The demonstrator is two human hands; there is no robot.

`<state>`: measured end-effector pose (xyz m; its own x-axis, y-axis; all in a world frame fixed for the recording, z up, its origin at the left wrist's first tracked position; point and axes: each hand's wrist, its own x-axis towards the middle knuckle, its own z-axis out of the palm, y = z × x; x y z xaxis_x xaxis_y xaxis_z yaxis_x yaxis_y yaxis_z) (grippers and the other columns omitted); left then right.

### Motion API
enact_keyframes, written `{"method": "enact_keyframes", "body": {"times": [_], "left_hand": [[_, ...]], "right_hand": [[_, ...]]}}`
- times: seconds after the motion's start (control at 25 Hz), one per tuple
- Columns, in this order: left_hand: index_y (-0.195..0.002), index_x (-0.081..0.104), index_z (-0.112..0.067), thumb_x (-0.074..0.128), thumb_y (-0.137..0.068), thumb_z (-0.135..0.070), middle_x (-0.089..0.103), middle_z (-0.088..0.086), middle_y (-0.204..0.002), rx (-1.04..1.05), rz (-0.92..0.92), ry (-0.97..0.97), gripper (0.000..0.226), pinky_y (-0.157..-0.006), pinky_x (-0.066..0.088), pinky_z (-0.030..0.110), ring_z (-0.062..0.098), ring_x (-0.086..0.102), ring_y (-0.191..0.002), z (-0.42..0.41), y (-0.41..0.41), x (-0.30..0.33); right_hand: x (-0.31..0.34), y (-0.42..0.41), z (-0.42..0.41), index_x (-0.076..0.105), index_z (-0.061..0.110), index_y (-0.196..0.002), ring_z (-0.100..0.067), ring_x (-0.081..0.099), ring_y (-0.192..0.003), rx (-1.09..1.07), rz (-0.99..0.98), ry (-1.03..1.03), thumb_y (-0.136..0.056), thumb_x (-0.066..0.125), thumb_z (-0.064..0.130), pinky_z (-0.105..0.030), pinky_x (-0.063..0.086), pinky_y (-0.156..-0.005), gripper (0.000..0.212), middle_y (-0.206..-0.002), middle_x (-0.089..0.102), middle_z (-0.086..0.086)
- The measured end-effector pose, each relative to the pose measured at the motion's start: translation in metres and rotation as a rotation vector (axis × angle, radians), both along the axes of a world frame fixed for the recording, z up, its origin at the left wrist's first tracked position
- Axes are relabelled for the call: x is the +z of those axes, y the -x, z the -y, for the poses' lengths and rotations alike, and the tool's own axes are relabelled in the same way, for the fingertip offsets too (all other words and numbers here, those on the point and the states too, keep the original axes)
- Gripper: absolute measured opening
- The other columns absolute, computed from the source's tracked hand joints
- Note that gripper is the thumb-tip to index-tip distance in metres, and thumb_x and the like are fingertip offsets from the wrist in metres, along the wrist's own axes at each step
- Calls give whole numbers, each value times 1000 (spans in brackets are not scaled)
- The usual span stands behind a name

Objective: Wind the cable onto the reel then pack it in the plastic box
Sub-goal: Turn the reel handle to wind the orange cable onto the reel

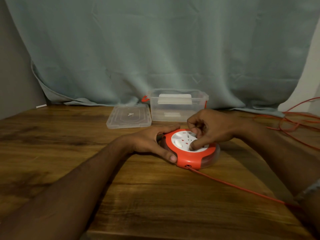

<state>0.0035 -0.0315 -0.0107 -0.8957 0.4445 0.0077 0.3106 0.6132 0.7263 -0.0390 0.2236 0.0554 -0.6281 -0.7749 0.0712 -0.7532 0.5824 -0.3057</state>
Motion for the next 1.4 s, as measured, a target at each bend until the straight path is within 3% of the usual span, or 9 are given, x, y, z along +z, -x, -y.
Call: {"method": "enact_keyframes", "body": {"times": [0.24, 0.48, 0.64, 0.72, 0.88, 1.0, 1.08, 1.24, 1.4], "left_hand": [[-165, 31, -32, 99, -52, -62, 48, -15, -161, -35, -26, -22, 136, -127, 35, 45, 10, 47, -148, 0, -1, 0], [-156, 44, -38, 94, -72, -25, 58, -16, -152, -95, -43, -85, 99, -123, 41, 37, 7, 55, -140, -6, -7, 5], [-149, 45, -44, 94, -76, -12, 59, -19, -150, -99, -46, -105, 93, -118, 42, 25, 2, 55, -139, -5, -6, 4], [-152, 42, -44, 95, -74, -19, 58, -22, -150, -80, -33, -95, 98, -120, 41, 26, 0, 54, -139, -5, -5, 4], [-149, 38, -53, 95, -73, -26, 54, -27, -150, -40, -13, -52, 100, -121, 39, 25, -4, 51, -139, -3, -4, 5], [-155, 37, -48, 95, -75, -23, 53, -26, -152, -38, -34, -35, 102, -117, 40, 17, -4, 50, -139, -5, -6, 6], [-161, 32, -42, 95, -75, -26, 50, -30, -149, -27, -17, -13, 107, -116, 39, 15, -6, 49, -137, -5, -8, 7], [-165, 27, -40, 96, -62, -47, 41, -20, -163, -15, -5, 8, 124, -124, 34, 29, 6, 42, -148, -3, -6, 5], [-165, 25, -42, 95, -57, -54, 38, -16, -166, -12, 2, 20, 130, -128, 33, 38, 9, 40, -150, -1, -4, 4]], "right_hand": [[-2, -11, 8, 55, 13, -59, -6, 48, -47, 13, -136, -18, -75, 85, 36, -19, 34, -48, 42, -47, 49, 9], [-12, -13, 22, 49, 13, -50, -13, 41, -45, 69, -228, -5, -83, 74, 31, -30, 31, -49, 45, -44, 43, 2], [-11, -7, 18, 54, 18, -58, -7, 47, -48, 82, -167, 44, -84, 76, 26, -29, 38, -53, 35, -51, 53, 7], [-5, -2, 10, 65, 22, -79, -4, 53, -56, 101, -85, 92, -79, 79, 21, -28, 46, -57, 14, -72, 69, 8], [4, 9, -5, 67, 27, -113, -9, 55, -61, 97, 98, 52, -73, 80, 5, -28, 46, -57, 48, -100, 74, 24], [5, 16, -12, 62, 30, -120, -12, 60, -69, 92, 184, 26, -71, 84, 7, -34, 51, -62, 59, -118, 76, 15], [5, 18, -14, 57, 34, -124, -16, 61, -70, 82, 179, 2, -71, 86, 13, -36, 51, -62, 64, -122, 76, 16], [6, 14, -15, 42, 32, -129, -18, 61, -67, 50, 208, 8, -75, 90, 5, -32, 53, -59, 77, -119, 77, 6], [8, 4, -12, 38, 35, -127, -15, 67, -75, 6, 126, -17, -72, 95, 18, -37, 59, -69, 81, -109, 75, 3]]}}
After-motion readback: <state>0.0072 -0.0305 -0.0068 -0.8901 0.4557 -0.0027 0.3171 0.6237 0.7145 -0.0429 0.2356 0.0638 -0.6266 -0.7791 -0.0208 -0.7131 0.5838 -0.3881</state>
